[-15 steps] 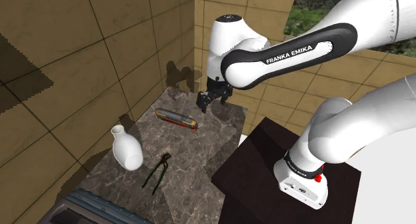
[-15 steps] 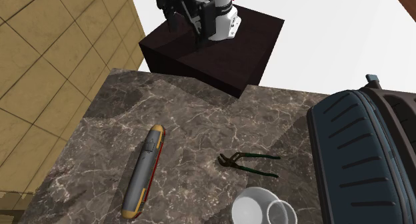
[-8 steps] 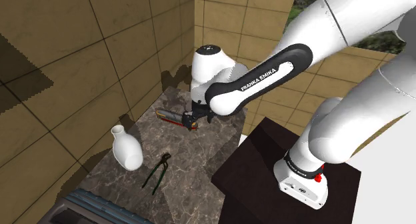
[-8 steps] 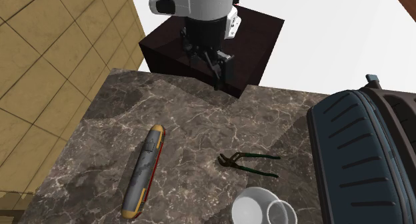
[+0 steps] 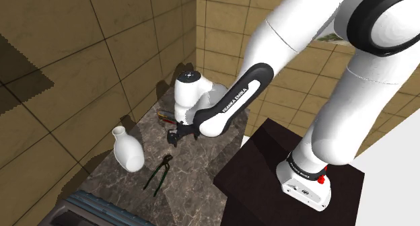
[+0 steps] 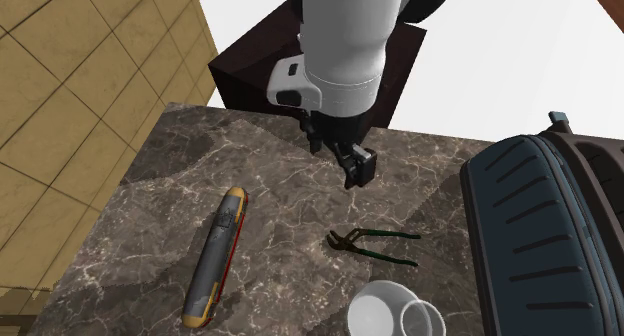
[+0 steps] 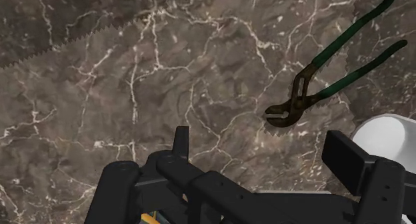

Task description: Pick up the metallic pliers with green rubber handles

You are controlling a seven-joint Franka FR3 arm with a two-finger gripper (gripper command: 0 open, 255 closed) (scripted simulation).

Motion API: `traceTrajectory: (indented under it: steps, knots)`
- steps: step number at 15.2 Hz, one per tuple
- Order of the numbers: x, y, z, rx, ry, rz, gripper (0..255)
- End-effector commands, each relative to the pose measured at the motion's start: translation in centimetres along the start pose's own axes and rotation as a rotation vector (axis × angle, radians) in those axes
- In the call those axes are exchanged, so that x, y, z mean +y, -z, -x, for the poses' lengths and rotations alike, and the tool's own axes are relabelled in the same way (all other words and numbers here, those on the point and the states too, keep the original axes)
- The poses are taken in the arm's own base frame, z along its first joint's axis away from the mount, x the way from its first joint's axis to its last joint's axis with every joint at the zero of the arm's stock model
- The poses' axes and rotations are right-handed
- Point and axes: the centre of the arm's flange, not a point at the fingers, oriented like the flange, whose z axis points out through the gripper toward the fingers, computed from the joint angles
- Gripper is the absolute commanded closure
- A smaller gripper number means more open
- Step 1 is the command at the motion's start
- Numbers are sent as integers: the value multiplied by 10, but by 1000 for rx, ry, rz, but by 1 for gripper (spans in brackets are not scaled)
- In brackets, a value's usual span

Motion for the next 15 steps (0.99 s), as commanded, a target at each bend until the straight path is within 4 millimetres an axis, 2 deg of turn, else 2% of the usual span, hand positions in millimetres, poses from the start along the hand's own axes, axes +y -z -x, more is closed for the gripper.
traceTrajectory:
  steps: [1,9,15]
  knots:
    - [-16,-23,0,-1,-16,-8,0]
    - [-83,-102,-2,-5,-72,-33,0]
    - [-83,-130,-1,-5,-74,-34,0]
